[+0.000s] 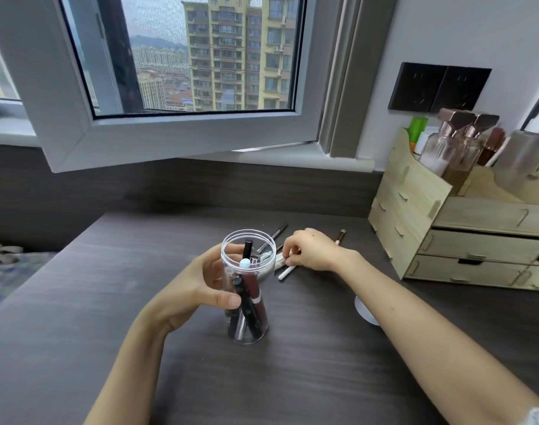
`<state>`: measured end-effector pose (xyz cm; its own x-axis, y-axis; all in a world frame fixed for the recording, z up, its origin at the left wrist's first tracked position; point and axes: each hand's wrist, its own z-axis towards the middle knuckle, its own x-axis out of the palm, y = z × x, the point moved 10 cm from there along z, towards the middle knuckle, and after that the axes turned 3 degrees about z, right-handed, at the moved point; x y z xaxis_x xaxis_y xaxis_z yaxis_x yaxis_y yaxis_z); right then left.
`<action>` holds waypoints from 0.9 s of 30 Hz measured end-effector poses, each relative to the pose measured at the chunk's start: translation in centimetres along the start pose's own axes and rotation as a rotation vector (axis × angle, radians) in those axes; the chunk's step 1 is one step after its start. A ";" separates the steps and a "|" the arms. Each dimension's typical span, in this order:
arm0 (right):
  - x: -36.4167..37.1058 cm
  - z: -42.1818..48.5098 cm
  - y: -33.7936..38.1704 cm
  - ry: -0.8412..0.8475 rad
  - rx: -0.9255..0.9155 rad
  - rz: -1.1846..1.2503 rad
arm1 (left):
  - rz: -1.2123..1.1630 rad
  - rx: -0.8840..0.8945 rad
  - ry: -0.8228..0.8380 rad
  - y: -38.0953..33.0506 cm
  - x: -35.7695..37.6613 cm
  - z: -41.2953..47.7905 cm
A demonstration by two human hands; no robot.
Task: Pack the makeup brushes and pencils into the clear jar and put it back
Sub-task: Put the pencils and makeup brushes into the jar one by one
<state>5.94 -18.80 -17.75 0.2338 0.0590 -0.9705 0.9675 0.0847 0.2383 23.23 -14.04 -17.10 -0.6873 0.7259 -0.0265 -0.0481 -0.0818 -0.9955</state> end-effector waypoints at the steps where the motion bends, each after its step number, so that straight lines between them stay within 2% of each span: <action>1: 0.1 0.2 0.0 0.015 -0.001 0.006 | -0.001 0.000 0.001 0.0 0.0 0.0; 7: 0.5 0.9 0.2 0.075 -0.056 -0.036 | 0.000 -0.004 -0.006 -0.1 0.0 -0.1; 10: -1.7 0.1 0.5 -0.011 -0.080 0.125 | 0.001 -0.002 -0.005 -0.2 0.1 -0.1; 13: -6.3 -2.1 0.7 -0.203 -0.096 0.399 | 0.010 -0.005 0.002 0.0 0.2 0.1; 18: -15.3 -8.6 1.2 -0.628 -0.201 0.822 | 0.003 -0.005 0.003 0.3 0.8 0.3; 21: -18.7 -12.6 3.1 -0.783 -0.321 1.008 | -0.015 0.002 0.000 0.2 1.1 0.4; 23: -19.5 -14.0 5.7 -0.794 -0.406 0.996 | -0.015 0.004 -0.001 0.2 1.3 0.4; 27: -17.5 -13.8 10.4 -0.663 -0.438 0.793 | -0.014 0.005 -0.002 0.1 1.3 0.4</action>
<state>10.62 -5.17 2.21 0.8999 -0.2787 -0.3355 0.4357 0.6082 0.6635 22.00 -13.37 -17.23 -0.6879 0.7257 -0.0123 -0.0613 -0.0750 -0.9953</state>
